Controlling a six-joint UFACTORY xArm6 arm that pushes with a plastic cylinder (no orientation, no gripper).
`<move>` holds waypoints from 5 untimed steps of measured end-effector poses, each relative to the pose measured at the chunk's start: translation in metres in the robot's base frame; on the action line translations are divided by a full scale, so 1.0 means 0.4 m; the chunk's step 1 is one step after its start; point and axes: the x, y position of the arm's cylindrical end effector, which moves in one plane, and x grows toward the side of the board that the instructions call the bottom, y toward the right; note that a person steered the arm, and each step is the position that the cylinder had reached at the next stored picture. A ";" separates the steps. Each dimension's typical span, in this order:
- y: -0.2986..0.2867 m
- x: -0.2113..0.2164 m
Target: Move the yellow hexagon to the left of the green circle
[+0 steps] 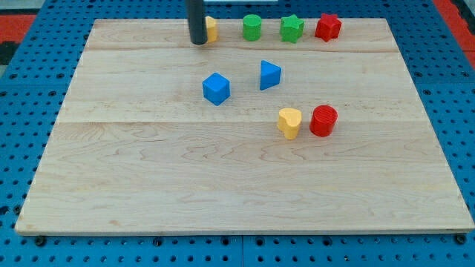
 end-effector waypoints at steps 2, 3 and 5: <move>-0.036 -0.002; 0.010 -0.002; 0.033 0.035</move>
